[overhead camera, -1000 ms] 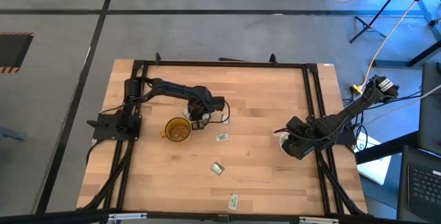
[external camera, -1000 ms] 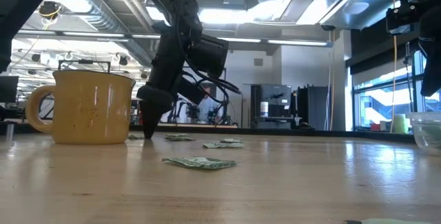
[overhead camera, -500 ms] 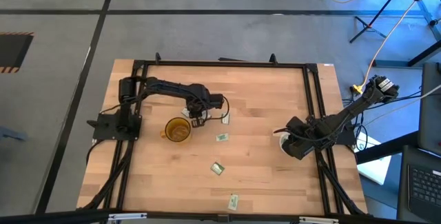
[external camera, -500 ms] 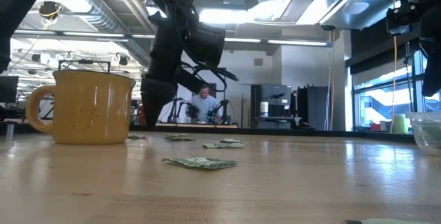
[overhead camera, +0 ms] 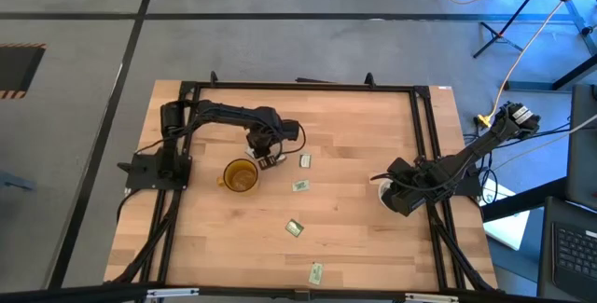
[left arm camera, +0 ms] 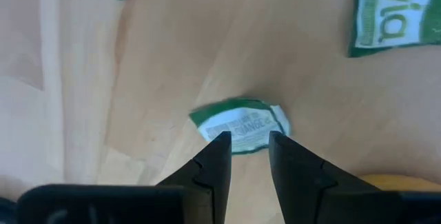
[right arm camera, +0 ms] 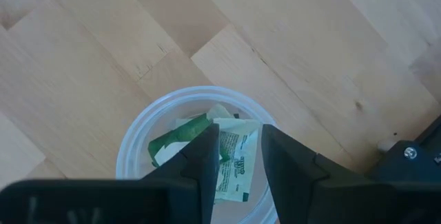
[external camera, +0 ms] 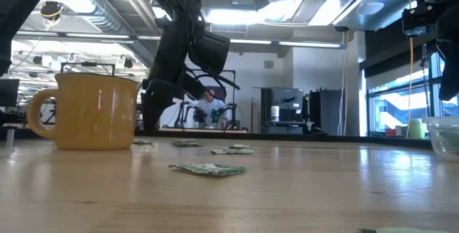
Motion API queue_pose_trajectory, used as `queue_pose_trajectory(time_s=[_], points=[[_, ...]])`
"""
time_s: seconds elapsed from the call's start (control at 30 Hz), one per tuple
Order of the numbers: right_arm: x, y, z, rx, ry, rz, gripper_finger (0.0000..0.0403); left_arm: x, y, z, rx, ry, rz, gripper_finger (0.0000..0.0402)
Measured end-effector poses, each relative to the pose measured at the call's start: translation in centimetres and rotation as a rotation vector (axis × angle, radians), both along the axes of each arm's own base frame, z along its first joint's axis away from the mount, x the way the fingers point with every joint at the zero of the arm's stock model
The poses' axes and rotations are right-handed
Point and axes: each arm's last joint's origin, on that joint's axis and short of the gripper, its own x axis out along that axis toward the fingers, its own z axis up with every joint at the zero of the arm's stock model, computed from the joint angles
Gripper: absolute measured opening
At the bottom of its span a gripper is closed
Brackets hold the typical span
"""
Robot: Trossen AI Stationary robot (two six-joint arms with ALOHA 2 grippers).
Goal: Pick and place Stevia / Truvia into bins
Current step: Put the green stevia packet into the transparent container
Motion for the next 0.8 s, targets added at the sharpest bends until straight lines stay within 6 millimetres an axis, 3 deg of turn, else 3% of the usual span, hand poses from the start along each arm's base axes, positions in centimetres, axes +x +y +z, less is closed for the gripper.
queue_pose_trajectory(time_s=[0.47,0.8], points=[[0.0,0.0,0.0,0.0,0.0,0.0,0.0113,0.5,0.0,-2.8,-0.057,0.081,0.005,0.0093],[0.0,0.0,0.0,0.0,0.001,0.0,0.0113,0.5,0.0,-3.1,-0.066,0.085,-0.021,0.006]])
